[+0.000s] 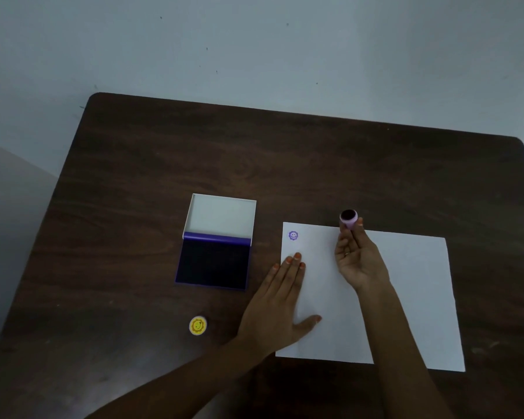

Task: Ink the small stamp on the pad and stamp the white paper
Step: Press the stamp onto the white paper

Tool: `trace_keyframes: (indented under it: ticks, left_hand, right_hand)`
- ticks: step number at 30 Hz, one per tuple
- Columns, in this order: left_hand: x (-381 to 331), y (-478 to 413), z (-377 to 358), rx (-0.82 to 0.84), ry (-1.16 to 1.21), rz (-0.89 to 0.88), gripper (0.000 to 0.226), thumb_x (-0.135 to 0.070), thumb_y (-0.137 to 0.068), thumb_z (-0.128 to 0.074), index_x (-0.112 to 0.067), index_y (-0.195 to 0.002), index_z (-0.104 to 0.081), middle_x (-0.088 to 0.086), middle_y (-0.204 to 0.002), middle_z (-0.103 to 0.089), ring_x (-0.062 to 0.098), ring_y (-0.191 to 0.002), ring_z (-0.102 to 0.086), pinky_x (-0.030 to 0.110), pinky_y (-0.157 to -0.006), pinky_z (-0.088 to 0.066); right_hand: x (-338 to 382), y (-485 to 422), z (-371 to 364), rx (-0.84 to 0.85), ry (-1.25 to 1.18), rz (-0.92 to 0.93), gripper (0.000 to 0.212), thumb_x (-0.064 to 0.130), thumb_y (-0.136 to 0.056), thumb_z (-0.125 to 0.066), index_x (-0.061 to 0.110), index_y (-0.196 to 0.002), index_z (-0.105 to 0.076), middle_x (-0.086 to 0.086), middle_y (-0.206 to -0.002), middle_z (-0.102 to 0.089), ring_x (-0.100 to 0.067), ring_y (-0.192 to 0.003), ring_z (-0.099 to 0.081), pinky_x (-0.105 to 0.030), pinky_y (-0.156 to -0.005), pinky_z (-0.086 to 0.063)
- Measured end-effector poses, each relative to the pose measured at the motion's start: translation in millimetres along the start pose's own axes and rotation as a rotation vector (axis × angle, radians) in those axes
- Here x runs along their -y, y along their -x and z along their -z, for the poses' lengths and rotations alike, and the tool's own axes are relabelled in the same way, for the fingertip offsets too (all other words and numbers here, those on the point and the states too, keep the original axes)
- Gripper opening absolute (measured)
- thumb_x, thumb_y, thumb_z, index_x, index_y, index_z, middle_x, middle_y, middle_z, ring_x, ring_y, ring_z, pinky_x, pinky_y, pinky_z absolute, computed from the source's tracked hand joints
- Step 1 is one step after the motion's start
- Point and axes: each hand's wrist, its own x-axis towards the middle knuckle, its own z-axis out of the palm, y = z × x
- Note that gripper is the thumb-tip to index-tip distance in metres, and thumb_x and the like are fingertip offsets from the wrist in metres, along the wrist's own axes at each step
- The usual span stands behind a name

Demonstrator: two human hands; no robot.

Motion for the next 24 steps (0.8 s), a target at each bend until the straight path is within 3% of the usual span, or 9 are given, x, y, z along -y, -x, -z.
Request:
trace_keyframes:
  ticks: [4,8,10,13,15,19,22,24]
  left_hand:
    - [0.7,1.5,0.1,-0.009,-0.064,0.002,0.086,-0.069,-0.081,-0.025,-0.007,-0.14,-0.02,0.009,-0.148,-0.027,0.02,-0.135,-0.022,0.044,-0.106,-0.018]
    - [-0.2,2.2,2.6,0.005,-0.057,0.008,0.087,-0.07,-0.08,-0.026,-0.007,-0.14,-0.018,0.008,-0.148,-0.022,0.02,-0.134,-0.02,0.047,-0.105,-0.017]
    - [-0.6,2.3,5.3,0.034,-0.022,0.006,0.087,-0.07,-0.08,-0.028,-0.011,-0.142,-0.009,0.005,-0.15,-0.009,0.021,-0.137,-0.01,0.049,-0.107,-0.006]
    - [0.6,1.3,8.4,0.059,0.078,-0.01,0.086,-0.071,-0.08,-0.028,-0.025,-0.135,0.019,-0.005,-0.145,0.022,0.016,-0.134,0.021,0.041,-0.104,0.021]
    - [2.9,4.1,14.6,0.028,0.093,-0.024,0.081,-0.073,-0.078,-0.019,-0.028,-0.133,0.021,-0.006,-0.144,0.023,0.014,-0.132,0.026,0.038,-0.103,0.024]
    - [15.4,22.7,31.9,-0.065,0.12,-0.079,0.071,-0.069,-0.083,-0.02,-0.031,-0.137,0.007,-0.007,-0.147,0.011,0.005,-0.131,0.025,0.028,-0.103,0.023]
    - [28.5,43.7,43.8,-0.145,0.106,-0.097,0.062,-0.052,-0.089,-0.038,-0.022,-0.14,-0.021,0.001,-0.152,-0.017,0.006,-0.135,0.004,0.028,-0.108,0.008]
    - [37.7,60.3,49.5,-0.173,0.092,-0.074,0.057,-0.047,-0.09,-0.041,-0.02,-0.138,-0.028,0.003,-0.15,-0.027,0.008,-0.136,-0.007,0.026,-0.108,0.0]
  right_hand:
    - [-0.3,1.1,-2.4,0.005,0.012,0.005,0.014,0.022,-0.081,-0.063,0.008,-0.082,-0.062,-0.004,-0.06,-0.074,-0.009,-0.054,-0.068,-0.015,-0.052,-0.056]
    - [0.8,10.1,-5.4,0.032,0.006,0.019,0.014,0.021,-0.082,-0.062,0.007,-0.08,-0.062,-0.005,-0.058,-0.073,-0.01,-0.053,-0.068,-0.017,-0.048,-0.055]
    - [1.7,18.3,-7.5,0.052,0.016,0.033,0.013,0.02,-0.08,-0.063,0.007,-0.081,-0.062,-0.005,-0.059,-0.073,-0.01,-0.055,-0.069,-0.018,-0.05,-0.056]
    - [1.0,31.6,-10.5,0.093,0.053,0.061,0.011,0.017,-0.079,-0.064,0.007,-0.083,-0.063,-0.004,-0.059,-0.073,-0.01,-0.058,-0.07,-0.018,-0.054,-0.057]
    - [-1.2,41.3,-12.2,0.136,0.093,0.086,0.01,0.016,-0.079,-0.063,0.007,-0.084,-0.064,-0.004,-0.062,-0.074,-0.01,-0.061,-0.07,-0.018,-0.059,-0.057]
    - [-9.0,63.4,-14.2,0.252,0.17,0.146,0.01,0.015,-0.083,-0.059,0.009,-0.087,-0.066,-0.001,-0.07,-0.076,-0.01,-0.07,-0.071,-0.018,-0.066,-0.056]
    - [-18.9,79.9,-13.6,0.327,0.171,0.117,0.013,0.014,-0.083,-0.058,0.008,-0.085,-0.069,-0.004,-0.076,-0.076,-0.011,-0.072,-0.071,-0.019,-0.066,-0.057]
    - [-28.6,89.3,-12.5,0.356,0.15,0.093,0.019,0.015,-0.082,-0.058,0.006,-0.098,-0.065,-0.007,-0.092,-0.072,-0.012,-0.076,-0.071,-0.021,-0.074,-0.054]
